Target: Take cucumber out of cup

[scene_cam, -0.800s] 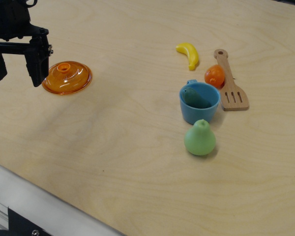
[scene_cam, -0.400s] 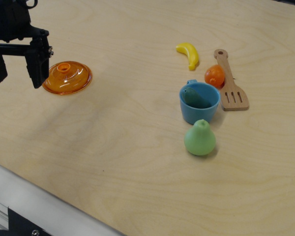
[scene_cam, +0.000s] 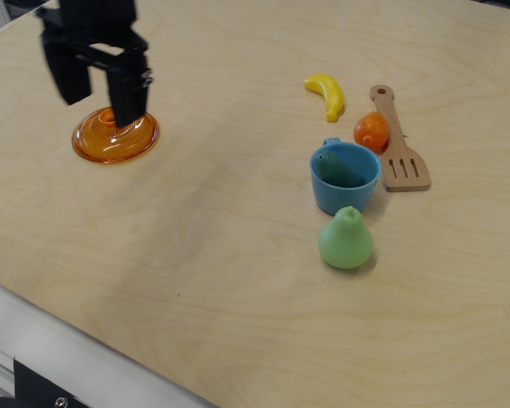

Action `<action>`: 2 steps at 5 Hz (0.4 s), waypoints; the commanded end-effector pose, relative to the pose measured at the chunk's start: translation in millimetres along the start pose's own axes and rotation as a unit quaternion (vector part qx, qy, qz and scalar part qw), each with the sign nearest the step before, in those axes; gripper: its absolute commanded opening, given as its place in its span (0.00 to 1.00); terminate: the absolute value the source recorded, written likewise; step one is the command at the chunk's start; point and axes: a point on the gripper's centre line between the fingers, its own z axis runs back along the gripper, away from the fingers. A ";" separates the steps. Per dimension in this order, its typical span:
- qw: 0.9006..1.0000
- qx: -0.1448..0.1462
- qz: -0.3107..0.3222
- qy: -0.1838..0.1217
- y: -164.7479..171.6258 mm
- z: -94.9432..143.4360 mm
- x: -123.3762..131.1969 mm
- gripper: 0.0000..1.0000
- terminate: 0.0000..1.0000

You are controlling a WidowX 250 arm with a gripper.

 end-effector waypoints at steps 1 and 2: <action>0.987 0.001 -0.157 -0.039 -66.0 13.4 51.2 1.00 0.00; 0.977 -0.006 -0.211 -0.038 -104.3 6.3 61.5 1.00 0.00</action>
